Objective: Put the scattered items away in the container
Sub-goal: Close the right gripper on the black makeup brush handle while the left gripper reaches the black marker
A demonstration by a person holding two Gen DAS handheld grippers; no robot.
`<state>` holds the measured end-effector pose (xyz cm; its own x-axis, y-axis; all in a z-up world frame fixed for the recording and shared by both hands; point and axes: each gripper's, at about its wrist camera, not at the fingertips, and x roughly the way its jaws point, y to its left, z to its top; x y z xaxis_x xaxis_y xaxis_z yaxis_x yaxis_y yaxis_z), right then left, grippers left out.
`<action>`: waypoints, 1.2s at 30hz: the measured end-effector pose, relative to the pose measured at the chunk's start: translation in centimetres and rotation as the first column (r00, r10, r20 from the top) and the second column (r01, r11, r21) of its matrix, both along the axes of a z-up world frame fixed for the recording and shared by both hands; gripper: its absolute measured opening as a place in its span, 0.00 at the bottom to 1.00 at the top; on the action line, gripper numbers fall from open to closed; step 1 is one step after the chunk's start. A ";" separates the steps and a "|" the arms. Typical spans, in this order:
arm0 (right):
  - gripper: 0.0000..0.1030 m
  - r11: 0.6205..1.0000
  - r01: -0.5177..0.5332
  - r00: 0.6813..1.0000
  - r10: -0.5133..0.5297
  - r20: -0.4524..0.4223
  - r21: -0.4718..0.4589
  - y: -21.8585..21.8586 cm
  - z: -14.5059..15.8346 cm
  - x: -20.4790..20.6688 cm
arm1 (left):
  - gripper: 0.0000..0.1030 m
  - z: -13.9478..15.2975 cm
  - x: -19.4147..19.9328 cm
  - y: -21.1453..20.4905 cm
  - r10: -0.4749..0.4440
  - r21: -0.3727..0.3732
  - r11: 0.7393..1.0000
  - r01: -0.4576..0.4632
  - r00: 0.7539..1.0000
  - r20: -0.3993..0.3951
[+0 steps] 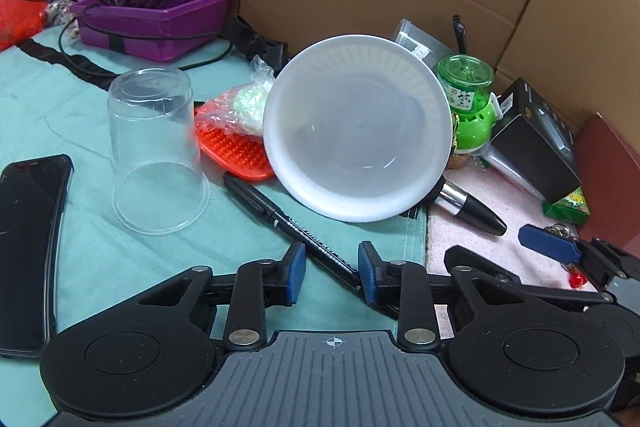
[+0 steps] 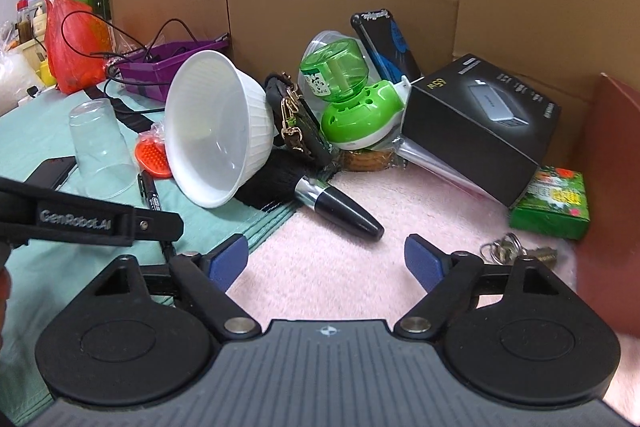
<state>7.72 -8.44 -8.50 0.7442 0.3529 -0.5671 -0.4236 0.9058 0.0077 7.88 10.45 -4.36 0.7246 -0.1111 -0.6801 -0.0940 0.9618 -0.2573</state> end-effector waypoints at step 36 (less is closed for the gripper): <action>0.19 1.000 -0.024 0.998 0.024 -0.053 -0.012 -3.8 1.5 -5.9 | 0.41 0.2 -2.4 -2.9 -0.076 -0.129 0.989 0.073 0.997 -0.025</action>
